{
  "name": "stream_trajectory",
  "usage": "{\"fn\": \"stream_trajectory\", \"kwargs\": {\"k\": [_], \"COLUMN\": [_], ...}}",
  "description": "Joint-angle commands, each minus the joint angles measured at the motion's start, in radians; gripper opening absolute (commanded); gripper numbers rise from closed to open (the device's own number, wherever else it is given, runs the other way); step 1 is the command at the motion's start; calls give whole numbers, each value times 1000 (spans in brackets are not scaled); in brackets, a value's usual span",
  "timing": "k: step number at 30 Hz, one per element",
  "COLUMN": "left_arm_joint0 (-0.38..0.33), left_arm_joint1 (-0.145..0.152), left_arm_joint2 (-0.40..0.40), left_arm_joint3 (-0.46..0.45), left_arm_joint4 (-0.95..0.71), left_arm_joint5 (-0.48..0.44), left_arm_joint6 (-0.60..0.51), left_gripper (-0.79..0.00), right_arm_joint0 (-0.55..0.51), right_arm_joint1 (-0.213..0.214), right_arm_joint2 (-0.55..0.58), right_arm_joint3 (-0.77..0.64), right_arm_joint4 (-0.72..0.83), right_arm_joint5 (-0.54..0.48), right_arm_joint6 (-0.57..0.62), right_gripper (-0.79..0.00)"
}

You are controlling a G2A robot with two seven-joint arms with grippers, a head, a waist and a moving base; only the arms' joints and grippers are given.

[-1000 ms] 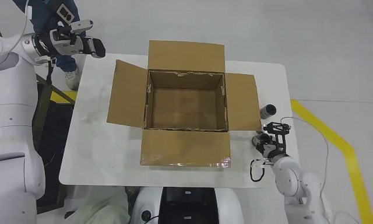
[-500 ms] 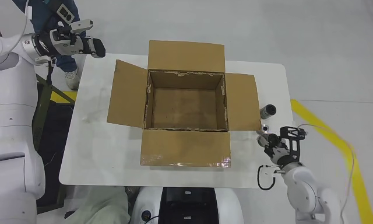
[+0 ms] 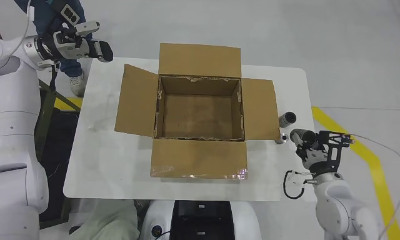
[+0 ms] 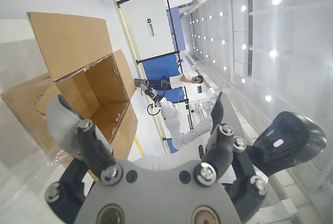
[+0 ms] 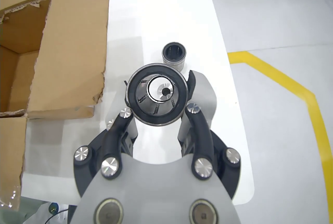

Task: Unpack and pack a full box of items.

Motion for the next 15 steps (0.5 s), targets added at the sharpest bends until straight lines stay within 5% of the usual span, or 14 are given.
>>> {"fn": "stream_trajectory", "kwargs": {"k": [1,15], "left_arm_joint0": [0,0], "left_arm_joint1": [0,0], "left_arm_joint2": [0,0], "left_arm_joint3": [0,0], "left_arm_joint4": [0,0], "left_arm_joint5": [0,0], "left_arm_joint6": [0,0], "left_gripper": [0,0], "right_arm_joint0": [2,189], "right_arm_joint1": [-1,-1], "right_arm_joint2": [-9,-157], "right_arm_joint3": [-8,-35], "right_arm_joint4": [-1,-68], "right_arm_joint5": [1,-62], "right_arm_joint6": [-34,15], "right_gripper": [-785,-785]}}
